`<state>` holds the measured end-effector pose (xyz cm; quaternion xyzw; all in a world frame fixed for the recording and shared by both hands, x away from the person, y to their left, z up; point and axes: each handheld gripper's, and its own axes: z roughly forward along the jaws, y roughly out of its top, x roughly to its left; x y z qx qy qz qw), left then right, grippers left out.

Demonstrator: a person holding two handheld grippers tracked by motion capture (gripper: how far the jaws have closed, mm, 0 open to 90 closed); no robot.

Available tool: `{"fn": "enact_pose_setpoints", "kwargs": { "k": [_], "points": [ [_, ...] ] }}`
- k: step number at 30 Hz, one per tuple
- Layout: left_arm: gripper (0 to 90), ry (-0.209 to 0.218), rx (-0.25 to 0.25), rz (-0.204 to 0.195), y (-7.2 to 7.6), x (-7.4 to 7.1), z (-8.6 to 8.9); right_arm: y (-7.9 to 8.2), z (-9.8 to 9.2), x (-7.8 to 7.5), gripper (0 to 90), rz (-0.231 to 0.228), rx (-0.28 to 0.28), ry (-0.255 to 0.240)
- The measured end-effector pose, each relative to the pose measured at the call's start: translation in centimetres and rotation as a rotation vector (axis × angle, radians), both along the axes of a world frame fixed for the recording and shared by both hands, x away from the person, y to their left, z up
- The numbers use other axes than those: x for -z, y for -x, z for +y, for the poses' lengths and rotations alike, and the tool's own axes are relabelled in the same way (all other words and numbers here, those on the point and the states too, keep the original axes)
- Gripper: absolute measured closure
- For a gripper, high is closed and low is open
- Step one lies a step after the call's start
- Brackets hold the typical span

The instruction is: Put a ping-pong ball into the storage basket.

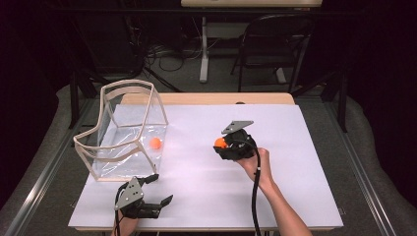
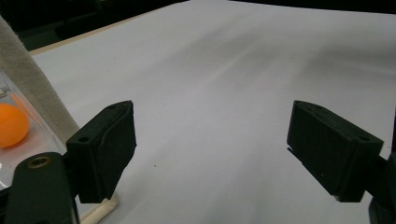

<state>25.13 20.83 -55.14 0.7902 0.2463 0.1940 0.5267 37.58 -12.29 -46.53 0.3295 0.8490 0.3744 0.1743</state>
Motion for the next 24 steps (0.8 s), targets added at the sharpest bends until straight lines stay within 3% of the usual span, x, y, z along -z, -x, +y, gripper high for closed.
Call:
{"fn": "enact_pose_setpoints", "kwargs": {
  "k": [24],
  "points": [
    [15.7, -0.001, 0.006, 0.001, -0.1, 0.0, 0.0, -1.1, 1.1, -0.9, 51.0, -0.005, -0.020, 0.001]
  ]
}}
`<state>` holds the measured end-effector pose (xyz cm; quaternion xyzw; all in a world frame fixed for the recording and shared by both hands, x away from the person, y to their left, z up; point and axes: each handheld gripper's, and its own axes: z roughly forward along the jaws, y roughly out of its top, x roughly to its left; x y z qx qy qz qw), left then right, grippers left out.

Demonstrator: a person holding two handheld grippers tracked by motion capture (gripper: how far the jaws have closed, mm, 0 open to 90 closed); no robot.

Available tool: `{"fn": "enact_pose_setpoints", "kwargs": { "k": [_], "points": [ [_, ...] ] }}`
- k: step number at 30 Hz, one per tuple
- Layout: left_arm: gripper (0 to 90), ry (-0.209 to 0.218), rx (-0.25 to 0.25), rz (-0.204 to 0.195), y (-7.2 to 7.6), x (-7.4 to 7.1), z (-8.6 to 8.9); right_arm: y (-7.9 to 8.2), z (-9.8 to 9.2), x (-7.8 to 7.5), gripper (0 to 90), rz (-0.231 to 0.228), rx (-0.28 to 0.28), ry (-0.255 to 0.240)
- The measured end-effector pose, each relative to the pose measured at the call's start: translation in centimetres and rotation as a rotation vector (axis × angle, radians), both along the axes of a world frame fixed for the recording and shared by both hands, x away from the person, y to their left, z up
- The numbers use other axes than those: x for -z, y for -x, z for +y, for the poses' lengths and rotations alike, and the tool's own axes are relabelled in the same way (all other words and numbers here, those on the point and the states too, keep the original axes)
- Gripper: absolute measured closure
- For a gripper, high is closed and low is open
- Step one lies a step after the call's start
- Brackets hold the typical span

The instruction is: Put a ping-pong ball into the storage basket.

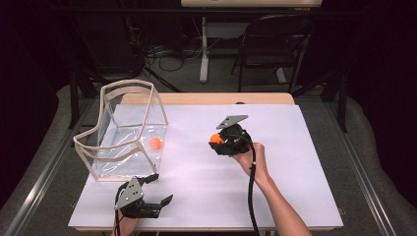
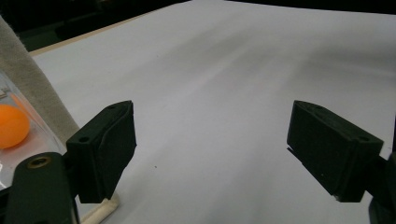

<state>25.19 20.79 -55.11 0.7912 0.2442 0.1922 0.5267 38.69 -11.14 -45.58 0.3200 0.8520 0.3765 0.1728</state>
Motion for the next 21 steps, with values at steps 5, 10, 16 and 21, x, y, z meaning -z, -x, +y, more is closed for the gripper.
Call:
{"fn": "enact_pose_setpoints", "kwargs": {
  "k": [5, 10, 16, 21],
  "points": [
    [15.7, 0.002, -0.002, -0.001, 0.0, 0.0, 0.0, -0.3, 0.1, -0.7, 51.0, -0.009, 0.001, -0.006],
    [15.7, 0.002, 0.001, -0.001, 0.0, 0.0, 0.0, -0.6, 0.5, -1.1, 51.0, -0.013, -0.003, -0.003],
    [15.7, 0.001, 0.003, -0.002, 0.0, 0.0, 0.0, -0.9, 0.9, -1.6, 51.0, -0.016, -0.008, -0.002],
    [15.7, 0.002, 0.001, -0.001, 0.0, 0.0, 0.0, -1.2, 1.3, -1.9, 51.0, -0.018, -0.015, 0.001]
  ]
}}
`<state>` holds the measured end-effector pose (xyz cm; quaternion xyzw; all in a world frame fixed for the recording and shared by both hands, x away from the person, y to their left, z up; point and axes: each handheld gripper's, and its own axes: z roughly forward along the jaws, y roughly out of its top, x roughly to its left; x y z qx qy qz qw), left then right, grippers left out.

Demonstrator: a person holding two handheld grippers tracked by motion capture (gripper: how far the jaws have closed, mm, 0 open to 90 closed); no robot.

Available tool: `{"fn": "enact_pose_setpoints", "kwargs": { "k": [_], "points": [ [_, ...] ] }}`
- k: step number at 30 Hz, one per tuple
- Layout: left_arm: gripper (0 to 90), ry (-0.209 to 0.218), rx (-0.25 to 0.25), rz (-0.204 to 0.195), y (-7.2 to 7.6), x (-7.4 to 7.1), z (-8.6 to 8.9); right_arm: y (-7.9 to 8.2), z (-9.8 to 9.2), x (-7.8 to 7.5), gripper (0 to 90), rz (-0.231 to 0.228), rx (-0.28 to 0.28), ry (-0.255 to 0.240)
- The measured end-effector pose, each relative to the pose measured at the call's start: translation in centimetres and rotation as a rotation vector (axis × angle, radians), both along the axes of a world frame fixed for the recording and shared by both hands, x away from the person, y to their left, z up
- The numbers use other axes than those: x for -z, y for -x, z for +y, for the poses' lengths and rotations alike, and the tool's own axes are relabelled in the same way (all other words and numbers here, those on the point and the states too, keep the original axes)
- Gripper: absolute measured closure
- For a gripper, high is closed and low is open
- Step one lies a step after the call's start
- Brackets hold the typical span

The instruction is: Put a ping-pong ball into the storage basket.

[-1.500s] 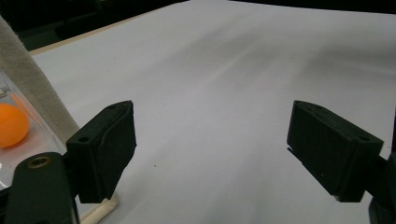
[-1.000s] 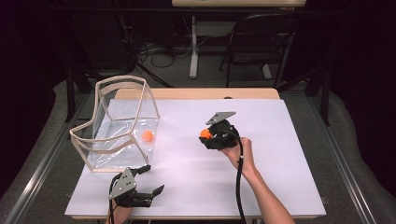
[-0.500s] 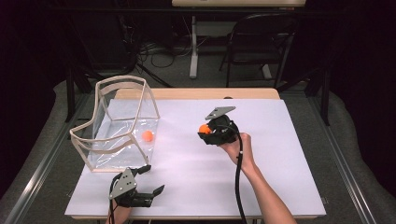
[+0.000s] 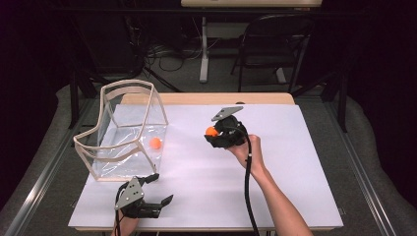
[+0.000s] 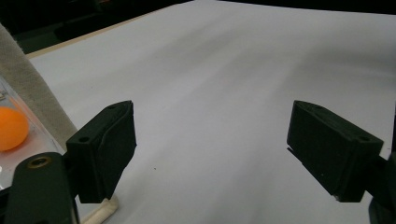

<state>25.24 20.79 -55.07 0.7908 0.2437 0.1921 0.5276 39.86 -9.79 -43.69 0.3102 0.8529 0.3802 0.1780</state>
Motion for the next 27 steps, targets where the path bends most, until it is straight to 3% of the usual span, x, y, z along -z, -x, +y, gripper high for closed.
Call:
{"fn": "enact_pose_setpoints", "kwargs": {
  "k": [13, 27],
  "points": [
    [15.7, 0.002, 0.006, -0.001, 0.0, 0.0, -0.1, -0.6, 1.0, -0.3, 51.0, 0.005, -0.016, 0.003],
    [15.7, 0.003, 0.005, 0.002, 0.0, 0.0, -0.1, -1.3, 2.3, -1.6, 51.0, -0.004, -0.038, -0.001]
  ]
}}
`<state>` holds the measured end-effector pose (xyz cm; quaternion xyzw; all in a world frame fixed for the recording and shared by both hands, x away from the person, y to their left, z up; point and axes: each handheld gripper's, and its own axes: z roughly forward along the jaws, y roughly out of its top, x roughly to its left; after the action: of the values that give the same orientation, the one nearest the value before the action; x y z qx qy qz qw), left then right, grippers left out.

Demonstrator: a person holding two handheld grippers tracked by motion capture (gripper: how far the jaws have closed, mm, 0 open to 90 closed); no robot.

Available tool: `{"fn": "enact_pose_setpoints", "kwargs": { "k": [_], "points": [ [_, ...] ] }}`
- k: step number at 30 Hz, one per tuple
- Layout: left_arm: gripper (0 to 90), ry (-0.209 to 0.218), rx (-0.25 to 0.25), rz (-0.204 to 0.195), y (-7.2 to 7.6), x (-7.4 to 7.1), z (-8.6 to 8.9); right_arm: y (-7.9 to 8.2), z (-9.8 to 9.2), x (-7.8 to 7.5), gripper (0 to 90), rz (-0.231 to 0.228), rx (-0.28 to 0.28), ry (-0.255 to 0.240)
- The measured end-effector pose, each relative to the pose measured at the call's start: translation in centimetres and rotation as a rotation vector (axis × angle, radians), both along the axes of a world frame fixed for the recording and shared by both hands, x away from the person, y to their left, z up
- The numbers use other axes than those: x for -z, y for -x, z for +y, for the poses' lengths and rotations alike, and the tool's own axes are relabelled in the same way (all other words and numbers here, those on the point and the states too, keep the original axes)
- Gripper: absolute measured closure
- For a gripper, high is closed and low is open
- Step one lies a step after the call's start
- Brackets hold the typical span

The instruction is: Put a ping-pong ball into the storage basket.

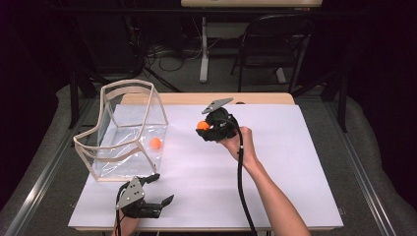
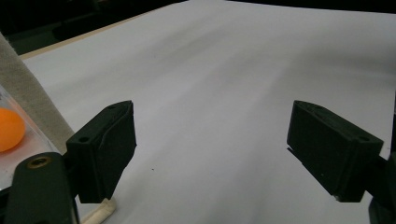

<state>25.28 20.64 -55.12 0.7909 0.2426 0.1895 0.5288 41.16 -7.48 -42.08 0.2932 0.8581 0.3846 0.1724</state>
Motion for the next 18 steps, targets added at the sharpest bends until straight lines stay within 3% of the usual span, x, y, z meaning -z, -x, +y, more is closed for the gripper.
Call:
{"fn": "enact_pose_setpoints", "kwargs": {
  "k": [18],
  "points": [
    [15.7, -0.001, 0.000, -0.004, 0.0, 0.0, 0.1, -0.5, 1.8, -1.5, 51.0, -0.014, -0.029, 0.005]
  ]
}}
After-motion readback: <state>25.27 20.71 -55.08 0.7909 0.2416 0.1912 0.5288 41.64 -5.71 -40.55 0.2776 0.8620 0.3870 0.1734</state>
